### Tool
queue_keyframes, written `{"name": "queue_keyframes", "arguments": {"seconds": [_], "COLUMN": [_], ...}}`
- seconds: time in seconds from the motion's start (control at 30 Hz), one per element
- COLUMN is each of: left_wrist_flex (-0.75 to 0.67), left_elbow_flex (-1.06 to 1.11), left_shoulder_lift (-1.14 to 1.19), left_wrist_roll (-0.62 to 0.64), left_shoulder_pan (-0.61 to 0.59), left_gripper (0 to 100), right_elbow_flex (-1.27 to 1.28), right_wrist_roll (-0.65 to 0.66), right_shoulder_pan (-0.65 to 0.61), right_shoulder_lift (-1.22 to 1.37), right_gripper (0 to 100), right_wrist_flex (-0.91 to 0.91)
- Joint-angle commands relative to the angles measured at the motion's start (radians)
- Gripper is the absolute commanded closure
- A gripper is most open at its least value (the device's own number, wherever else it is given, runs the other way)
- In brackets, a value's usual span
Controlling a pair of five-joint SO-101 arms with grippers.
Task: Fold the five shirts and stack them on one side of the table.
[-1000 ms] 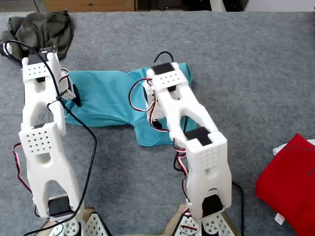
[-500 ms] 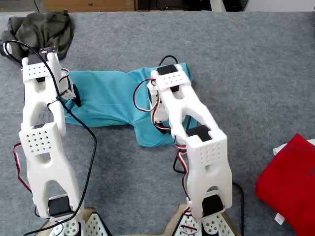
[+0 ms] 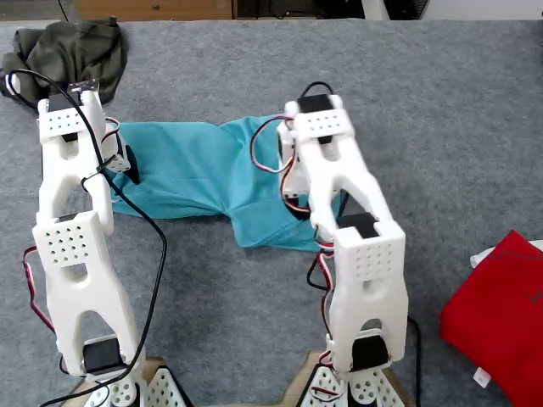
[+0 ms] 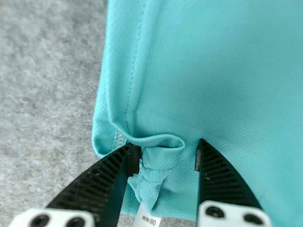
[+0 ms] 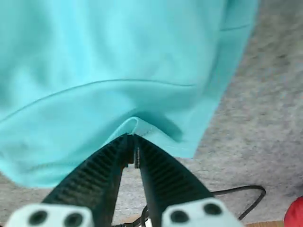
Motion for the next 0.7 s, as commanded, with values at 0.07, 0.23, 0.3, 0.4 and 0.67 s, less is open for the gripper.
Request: {"name": "queue_keyframes", "arguments": {"seconds": [0.07, 0.23, 0.3, 0.4, 0.67], "left_wrist_flex": [-0.009, -0.009, -0.009, -0.009, -0.009], "left_elbow_flex": [-0.028, -0.028, -0.028, -0.028, -0.026], "left_shoulder_lift": [0.002, 0.002, 0.002, 0.002, 0.002], "left_wrist_roll": [-0.009, -0.009, -0.009, -0.009, -0.009], "left_shoulder_pan": [0.003, 0.003, 0.003, 0.005, 0.005], "left_gripper": [79, 79, 79, 79, 79], "right_elbow_flex": [0.03, 0.208, 0.282, 0.374, 0.602], "right_wrist_roll": [0.018, 0.02, 0.02, 0.055, 0.235], "right_shoulder_pan": [0.018, 0.019, 0.019, 0.015, 0.012], "right_shoulder_lift": [-0.114, -0.292, -0.36, -0.438, -0.556], "right_gripper": [99.3, 99.2, 99.1, 99.1, 99.0], "right_wrist_flex": [0.025, 0.021, 0.015, -0.011, -0.051]}}
